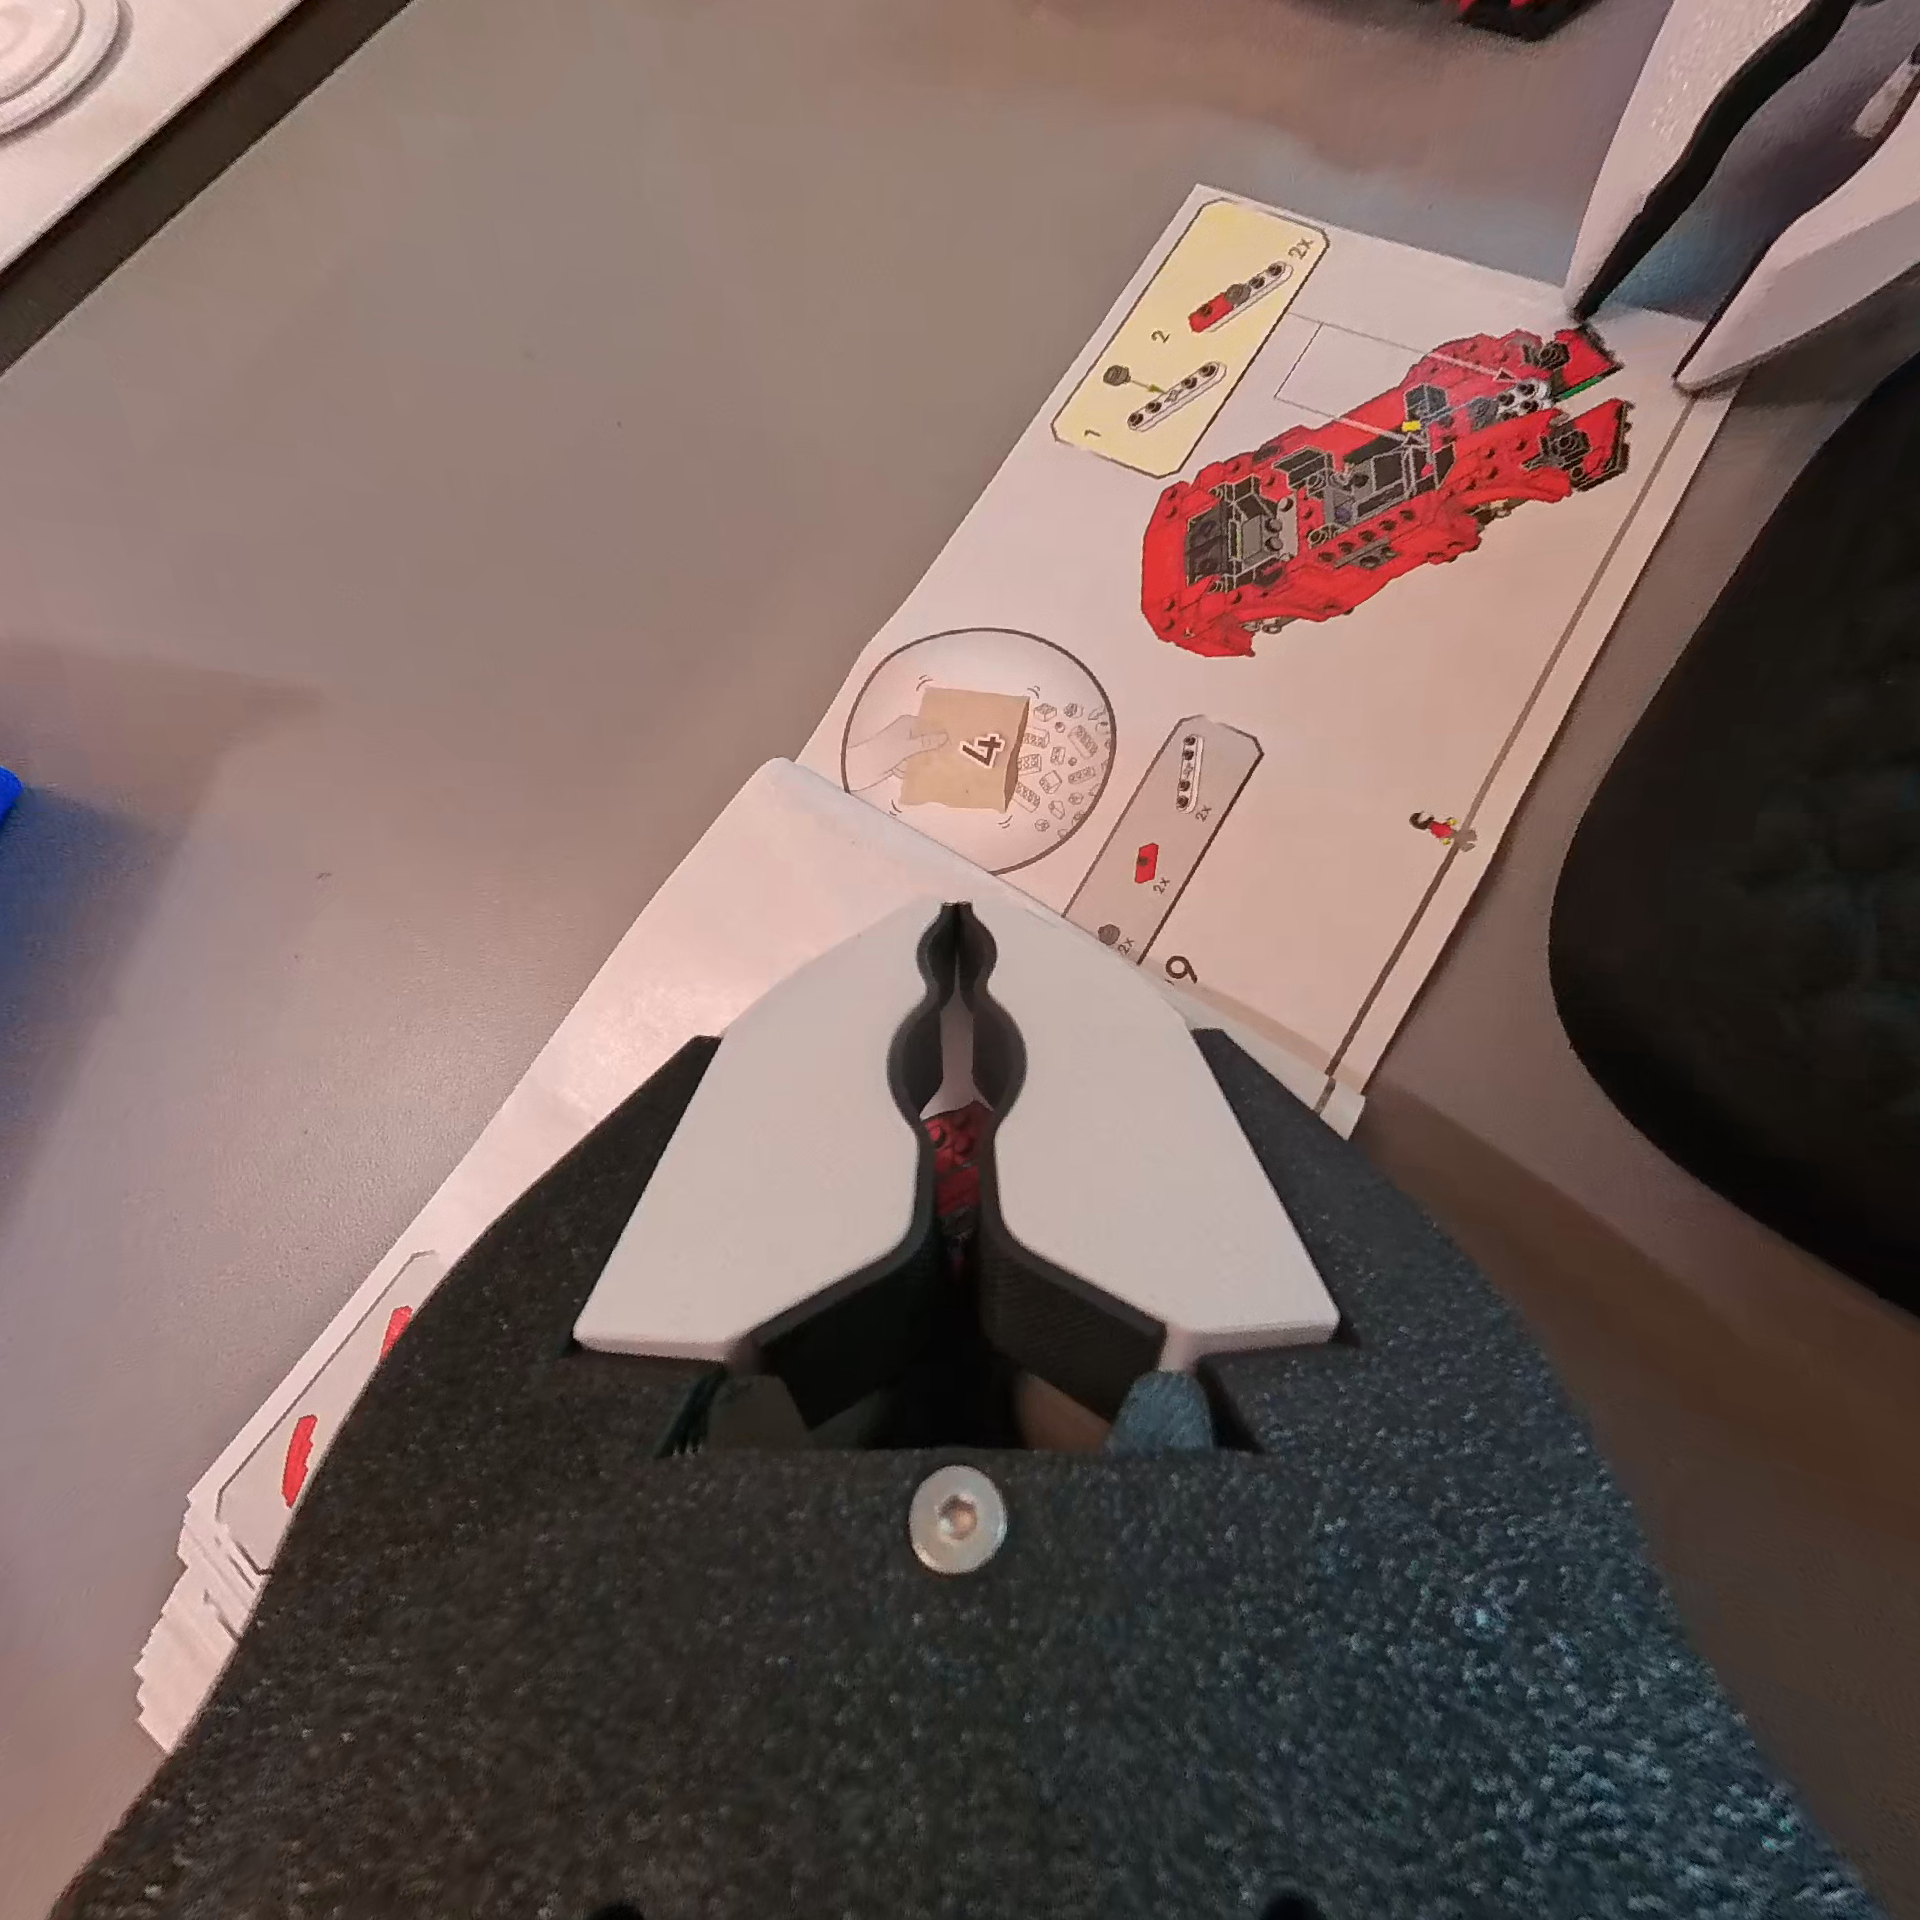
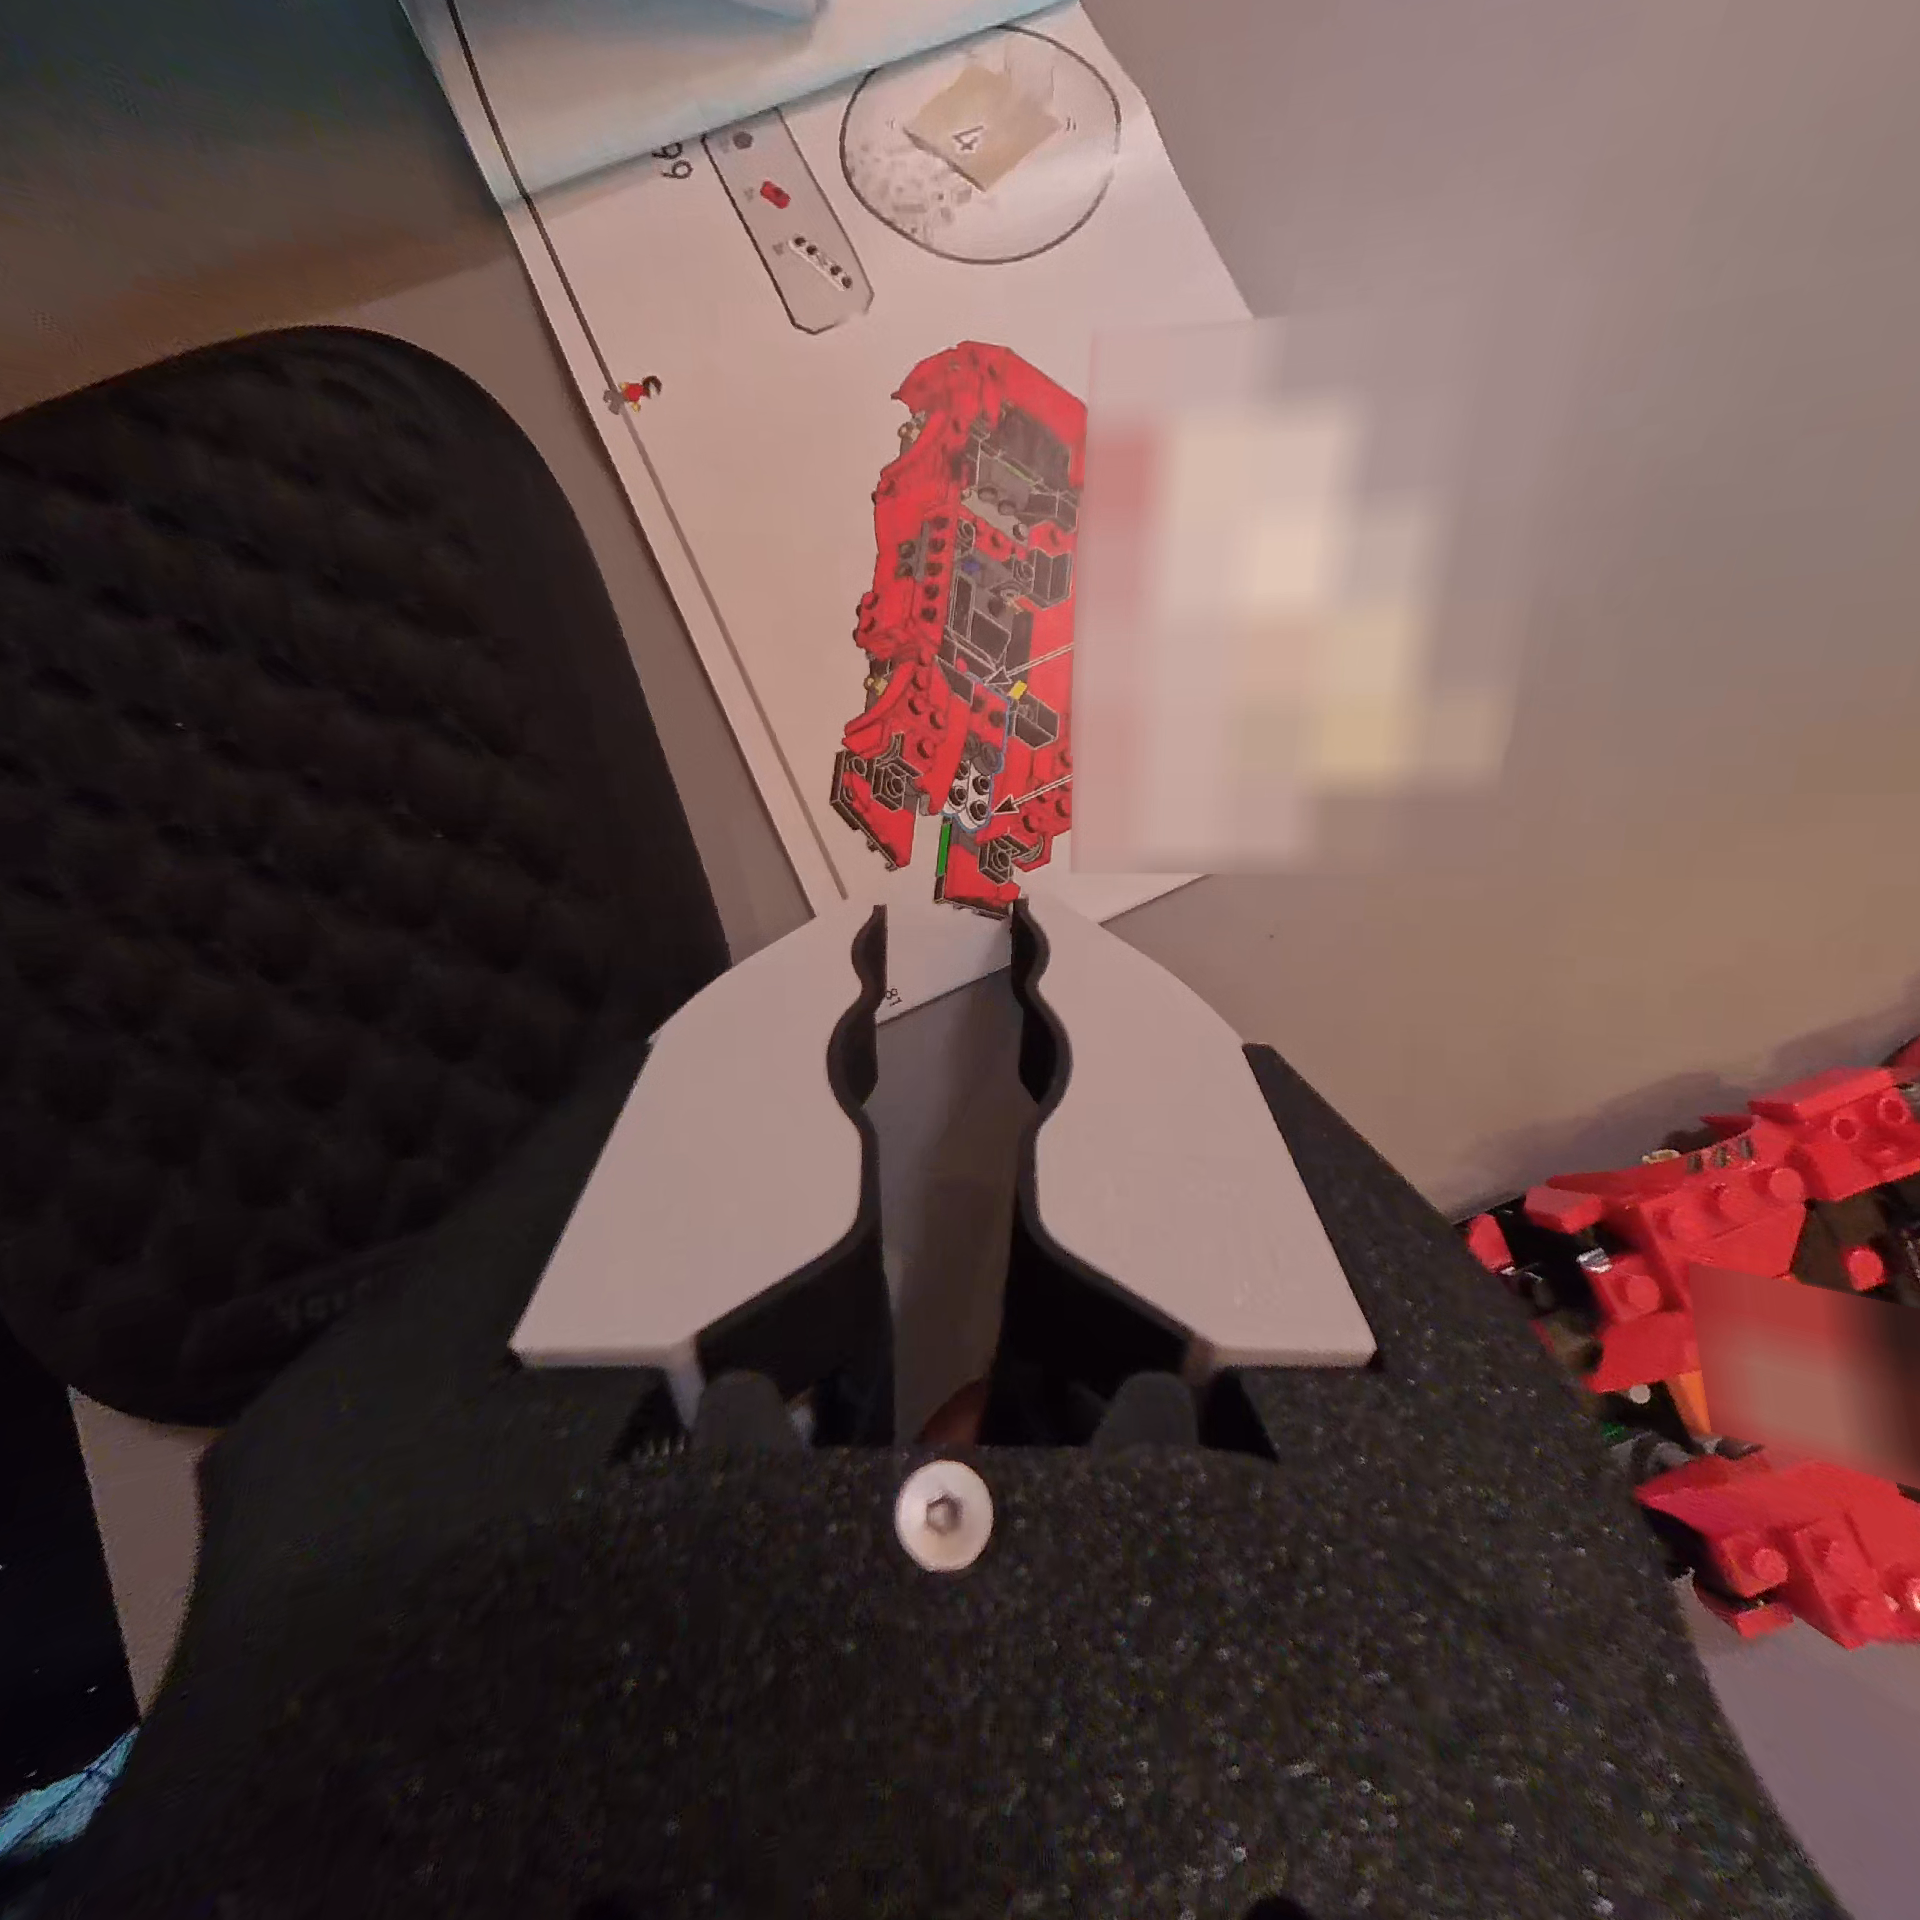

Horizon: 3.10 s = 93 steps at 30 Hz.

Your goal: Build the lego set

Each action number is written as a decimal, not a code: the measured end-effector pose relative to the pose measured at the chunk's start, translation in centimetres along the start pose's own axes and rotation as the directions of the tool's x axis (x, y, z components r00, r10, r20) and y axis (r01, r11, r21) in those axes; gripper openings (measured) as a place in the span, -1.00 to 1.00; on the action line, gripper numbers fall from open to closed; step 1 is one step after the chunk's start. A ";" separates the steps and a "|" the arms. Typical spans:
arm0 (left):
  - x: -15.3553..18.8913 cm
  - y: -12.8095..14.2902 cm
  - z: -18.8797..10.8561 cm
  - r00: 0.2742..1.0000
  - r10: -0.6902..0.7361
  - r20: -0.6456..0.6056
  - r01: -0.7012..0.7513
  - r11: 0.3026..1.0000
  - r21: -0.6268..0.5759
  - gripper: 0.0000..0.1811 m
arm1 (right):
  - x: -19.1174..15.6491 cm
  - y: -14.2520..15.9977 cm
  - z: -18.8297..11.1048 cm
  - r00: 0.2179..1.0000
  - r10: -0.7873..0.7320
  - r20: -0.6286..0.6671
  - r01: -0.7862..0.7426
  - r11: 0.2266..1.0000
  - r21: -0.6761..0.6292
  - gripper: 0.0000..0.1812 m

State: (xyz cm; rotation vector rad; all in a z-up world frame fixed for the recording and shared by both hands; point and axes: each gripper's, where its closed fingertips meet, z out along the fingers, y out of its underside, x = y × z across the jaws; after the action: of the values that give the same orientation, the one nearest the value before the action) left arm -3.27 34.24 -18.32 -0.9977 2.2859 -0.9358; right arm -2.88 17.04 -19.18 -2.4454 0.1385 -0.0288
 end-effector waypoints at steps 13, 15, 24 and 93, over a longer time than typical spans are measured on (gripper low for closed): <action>0.0 0.0 0.0 1.000 0.024 0.002 -0.024 0.999 -0.027 -1.00 | 0.9 0.3 -5.2 0.993 0.107 -0.053 -0.098 0.985 0.142 -0.71; 0.0 0.0 0.0 1.000 0.027 0.000 -0.027 0.999 -0.028 -1.00 | 1.9 2.4 -7.6 0.979 0.163 -0.126 -0.149 0.982 0.117 -0.72; 0.0 0.0 0.0 0.999 0.038 0.006 -0.038 0.998 -0.050 -1.00 | -1.7 8.5 -8.7 0.971 0.227 -0.074 -0.227 0.974 0.011 -0.83; 0.4 -2.1 -1.6 0.998 0.055 0.027 -0.055 0.998 0.003 -0.71 | -0.2 5.2 -5.6 0.920 0.310 -0.240 -0.272 0.946 0.178 -0.91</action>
State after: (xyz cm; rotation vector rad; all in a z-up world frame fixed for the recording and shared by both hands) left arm -3.64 33.50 -15.78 -0.9355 2.2764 -0.8982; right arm -3.89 9.52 -18.20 -2.2452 0.6003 -0.2269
